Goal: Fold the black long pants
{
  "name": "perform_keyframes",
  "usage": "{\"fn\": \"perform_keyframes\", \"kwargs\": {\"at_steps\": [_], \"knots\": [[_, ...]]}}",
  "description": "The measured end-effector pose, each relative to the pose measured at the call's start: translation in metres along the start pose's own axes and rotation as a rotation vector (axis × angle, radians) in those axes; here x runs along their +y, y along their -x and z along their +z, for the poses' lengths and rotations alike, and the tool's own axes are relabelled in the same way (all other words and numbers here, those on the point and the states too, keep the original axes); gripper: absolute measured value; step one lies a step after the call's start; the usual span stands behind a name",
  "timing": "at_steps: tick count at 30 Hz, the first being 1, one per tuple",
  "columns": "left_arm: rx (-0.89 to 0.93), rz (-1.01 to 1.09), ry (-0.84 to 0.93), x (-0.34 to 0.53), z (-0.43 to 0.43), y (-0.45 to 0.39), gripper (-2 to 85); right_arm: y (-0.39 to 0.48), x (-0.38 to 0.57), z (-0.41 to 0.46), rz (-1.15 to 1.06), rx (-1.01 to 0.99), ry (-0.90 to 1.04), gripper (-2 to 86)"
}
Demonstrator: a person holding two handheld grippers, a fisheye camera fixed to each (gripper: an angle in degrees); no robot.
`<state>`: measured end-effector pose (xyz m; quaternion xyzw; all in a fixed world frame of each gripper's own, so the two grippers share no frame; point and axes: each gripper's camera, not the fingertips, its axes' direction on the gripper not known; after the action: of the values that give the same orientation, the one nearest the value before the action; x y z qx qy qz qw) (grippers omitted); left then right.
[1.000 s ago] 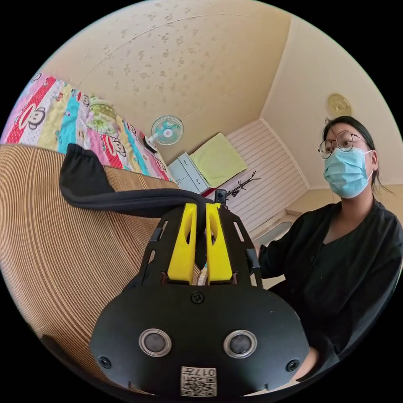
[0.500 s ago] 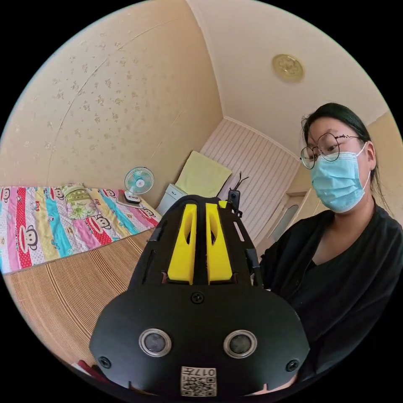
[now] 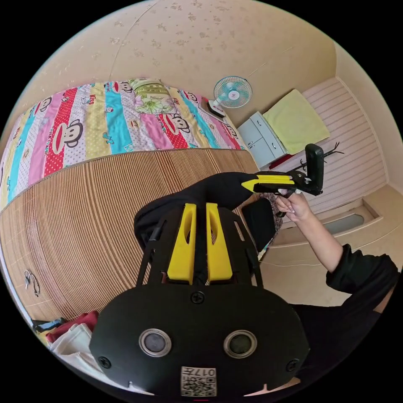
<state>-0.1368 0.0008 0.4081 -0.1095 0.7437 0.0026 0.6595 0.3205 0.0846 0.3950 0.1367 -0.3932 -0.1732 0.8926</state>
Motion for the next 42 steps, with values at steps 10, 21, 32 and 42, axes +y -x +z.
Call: {"fn": "perform_keyframes", "kwargs": {"at_steps": [10,21,32,42], "knots": [[0.078,-0.440,0.064,0.186,0.122,0.066,7.8,-0.076,0.188,0.147,0.364,-0.189,0.137,2.6],[0.169,-0.511,-0.148,0.116,0.100,0.119,19.4,-0.235,0.186,0.179,0.616,-0.458,-0.041,20.2],[0.021,-0.363,0.015,0.082,0.146,0.106,18.7,-0.321,0.176,0.290,0.541,-0.602,-0.003,18.0],[0.257,-0.607,0.016,0.182,0.155,0.026,13.8,-0.343,0.299,0.312,0.646,-0.781,0.016,13.5]]}}
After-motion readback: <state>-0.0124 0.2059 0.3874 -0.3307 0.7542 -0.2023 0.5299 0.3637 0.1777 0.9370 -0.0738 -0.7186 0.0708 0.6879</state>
